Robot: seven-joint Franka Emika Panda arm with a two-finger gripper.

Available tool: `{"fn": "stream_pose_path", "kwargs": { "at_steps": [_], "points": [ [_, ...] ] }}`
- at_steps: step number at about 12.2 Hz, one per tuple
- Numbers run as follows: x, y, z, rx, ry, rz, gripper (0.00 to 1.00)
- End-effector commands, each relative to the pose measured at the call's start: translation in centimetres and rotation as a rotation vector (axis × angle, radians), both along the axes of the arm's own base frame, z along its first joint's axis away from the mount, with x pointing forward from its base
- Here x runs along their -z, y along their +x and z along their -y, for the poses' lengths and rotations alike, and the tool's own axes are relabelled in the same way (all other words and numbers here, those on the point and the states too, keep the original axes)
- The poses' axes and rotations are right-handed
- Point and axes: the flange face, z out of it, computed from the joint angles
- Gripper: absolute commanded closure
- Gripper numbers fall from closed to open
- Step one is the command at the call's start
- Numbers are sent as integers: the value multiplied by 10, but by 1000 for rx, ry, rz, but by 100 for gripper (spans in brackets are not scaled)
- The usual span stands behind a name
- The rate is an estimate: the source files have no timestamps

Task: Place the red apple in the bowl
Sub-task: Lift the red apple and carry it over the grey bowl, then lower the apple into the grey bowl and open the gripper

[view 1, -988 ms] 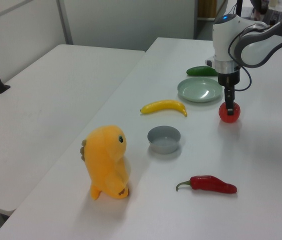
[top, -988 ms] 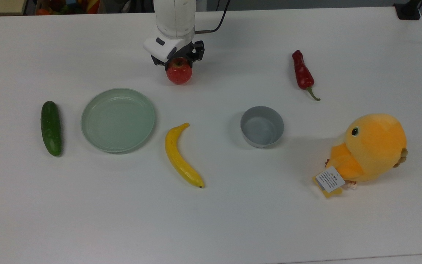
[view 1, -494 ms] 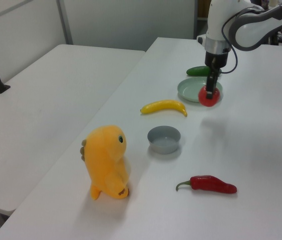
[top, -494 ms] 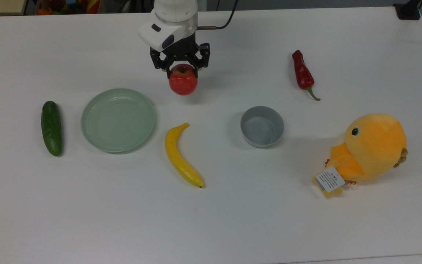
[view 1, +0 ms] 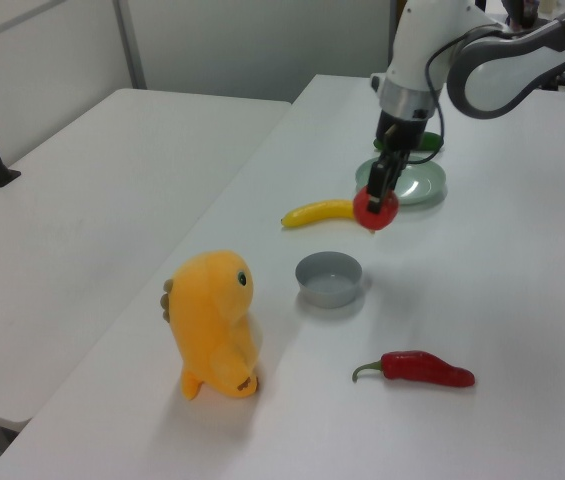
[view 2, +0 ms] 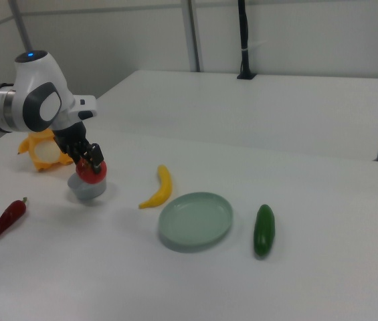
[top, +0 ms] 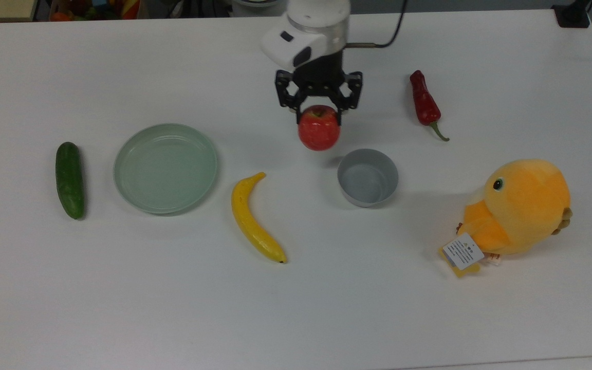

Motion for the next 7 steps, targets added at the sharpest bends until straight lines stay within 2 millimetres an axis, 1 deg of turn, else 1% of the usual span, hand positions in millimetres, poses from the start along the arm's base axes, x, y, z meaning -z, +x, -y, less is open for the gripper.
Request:
{"fn": "stream_pose_path", "kwargs": {
  "at_steps": [1,2,3,4,5,7],
  "points": [
    [24,34,-36,38,32,-5,52],
    [32,39,-44,50,34,-10,52],
    [40,39,-53,44,32,-19,52],
    [39,37,-66,26,41,0,52],
    [38,37,-71,22,51,26,52],
    [37,36,-73,20,53,28,52]
  ]
}}
